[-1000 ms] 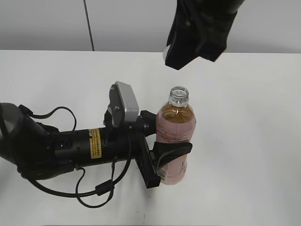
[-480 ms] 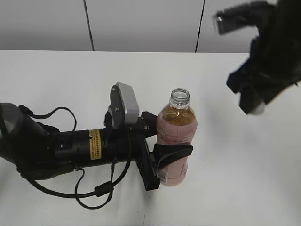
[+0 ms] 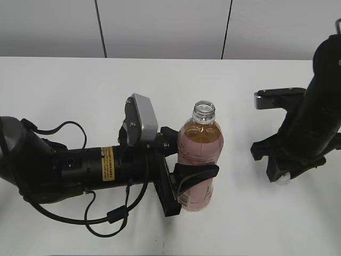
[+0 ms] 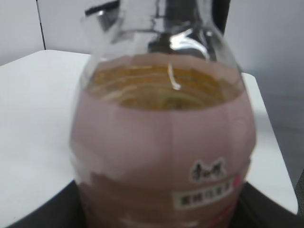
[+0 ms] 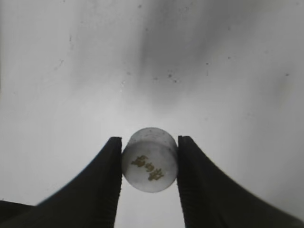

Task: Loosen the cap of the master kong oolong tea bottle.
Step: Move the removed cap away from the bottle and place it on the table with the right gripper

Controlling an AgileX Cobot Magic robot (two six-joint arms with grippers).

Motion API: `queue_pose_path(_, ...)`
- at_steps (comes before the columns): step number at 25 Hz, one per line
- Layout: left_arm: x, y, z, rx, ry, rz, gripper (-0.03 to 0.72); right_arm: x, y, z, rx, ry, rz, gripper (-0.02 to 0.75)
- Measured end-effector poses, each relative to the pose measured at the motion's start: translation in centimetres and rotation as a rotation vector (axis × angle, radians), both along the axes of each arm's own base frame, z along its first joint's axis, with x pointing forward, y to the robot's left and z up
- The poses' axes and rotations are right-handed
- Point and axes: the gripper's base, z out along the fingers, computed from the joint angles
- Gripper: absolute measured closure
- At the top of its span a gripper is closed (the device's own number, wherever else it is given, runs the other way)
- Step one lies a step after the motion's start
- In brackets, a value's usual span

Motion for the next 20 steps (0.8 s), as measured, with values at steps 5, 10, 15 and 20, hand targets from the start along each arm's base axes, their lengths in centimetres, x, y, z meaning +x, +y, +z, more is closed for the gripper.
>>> queue_pose_path(5,0.0,0.0,0.0,0.000,-0.001,-0.005,0.300,0.5,0.2,-2.9,-0.015,0.055,-0.013,0.468)
queue_pose_path(10,-0.1,0.0,0.0,0.002,-0.002,-0.010,0.300,0.8,0.3,-3.4,-0.009,0.041,-0.018,0.437)
queue_pose_path(15,-0.1,0.0,0.0,0.002,-0.002,-0.013,0.300,0.8,0.3,-3.3,-0.008,0.035,0.003,0.322)
queue_pose_path(20,-0.2,0.0,0.0,0.004,-0.004,-0.023,0.300,0.8,0.5,-3.3,0.008,0.039,0.016,0.208)
